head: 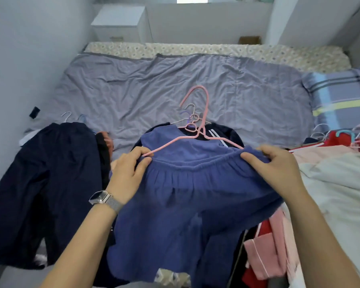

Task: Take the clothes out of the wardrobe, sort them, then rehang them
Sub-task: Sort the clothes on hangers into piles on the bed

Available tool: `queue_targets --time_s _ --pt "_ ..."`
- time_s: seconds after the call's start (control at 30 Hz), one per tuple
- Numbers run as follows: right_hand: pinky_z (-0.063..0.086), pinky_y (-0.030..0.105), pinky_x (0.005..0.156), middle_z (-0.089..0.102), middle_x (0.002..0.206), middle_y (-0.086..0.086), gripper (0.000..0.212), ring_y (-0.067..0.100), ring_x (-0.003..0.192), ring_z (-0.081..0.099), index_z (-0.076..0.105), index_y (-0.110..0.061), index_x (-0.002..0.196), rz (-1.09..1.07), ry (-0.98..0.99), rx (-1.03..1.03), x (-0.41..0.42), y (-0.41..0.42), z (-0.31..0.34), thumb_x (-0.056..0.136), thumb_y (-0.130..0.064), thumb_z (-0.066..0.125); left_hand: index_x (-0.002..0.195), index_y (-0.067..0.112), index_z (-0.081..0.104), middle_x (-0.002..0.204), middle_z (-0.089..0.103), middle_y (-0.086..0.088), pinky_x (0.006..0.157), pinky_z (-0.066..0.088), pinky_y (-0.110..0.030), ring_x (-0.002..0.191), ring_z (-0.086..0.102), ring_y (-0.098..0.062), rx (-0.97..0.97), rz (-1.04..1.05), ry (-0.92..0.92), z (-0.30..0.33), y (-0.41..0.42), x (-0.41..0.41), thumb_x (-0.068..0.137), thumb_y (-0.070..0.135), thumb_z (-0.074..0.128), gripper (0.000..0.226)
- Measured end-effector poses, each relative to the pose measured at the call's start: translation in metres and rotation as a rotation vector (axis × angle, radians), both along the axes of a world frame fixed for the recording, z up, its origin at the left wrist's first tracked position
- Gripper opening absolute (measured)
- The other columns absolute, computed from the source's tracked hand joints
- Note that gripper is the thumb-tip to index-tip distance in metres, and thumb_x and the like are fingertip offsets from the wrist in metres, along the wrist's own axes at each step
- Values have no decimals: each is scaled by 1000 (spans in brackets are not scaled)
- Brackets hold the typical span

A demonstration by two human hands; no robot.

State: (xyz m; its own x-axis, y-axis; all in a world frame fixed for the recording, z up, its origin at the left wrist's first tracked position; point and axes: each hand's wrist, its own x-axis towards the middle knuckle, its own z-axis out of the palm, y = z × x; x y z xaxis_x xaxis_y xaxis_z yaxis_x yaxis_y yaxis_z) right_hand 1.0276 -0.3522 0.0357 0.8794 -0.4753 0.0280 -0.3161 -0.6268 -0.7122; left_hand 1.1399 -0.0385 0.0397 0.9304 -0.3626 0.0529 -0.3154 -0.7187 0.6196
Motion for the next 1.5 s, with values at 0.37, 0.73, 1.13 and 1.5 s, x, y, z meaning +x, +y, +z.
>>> queue_targets --time_s 0.37,0.73,1.13,1.5 --pt "44 29 85 72 98 4 19 18 92 62 73 -12 101 37 -272 -144 -127 136 98 90 -17 58 85 39 56 84 62 22 97 39 -52 90 56 -8 -180 -51 4 109 131 -103 93 34 48 13" --pt "42 13 80 67 88 -14 16 2 87 59 72 -26 97 -72 -295 -83 -240 202 160 90 -16 61 80 45 54 76 58 33 94 40 -54 76 51 3 -222 -147 -23 162 164 -185 87 45 41 15" --pt "42 11 76 68 83 -17 13 0 86 60 72 -27 90 249 -265 -34 -226 245 178 87 -16 66 81 37 56 82 61 28 93 42 -49 76 55 7 -179 174 -97 176 243 -251 92 39 44 16" --pt "35 0 72 66 81 -21 11 -18 81 56 72 -23 92 625 -236 5 -138 396 181 89 -18 63 81 44 55 75 61 26 95 40 -53 79 54 -1 -151 531 -94 191 410 -267 86 47 39 17"
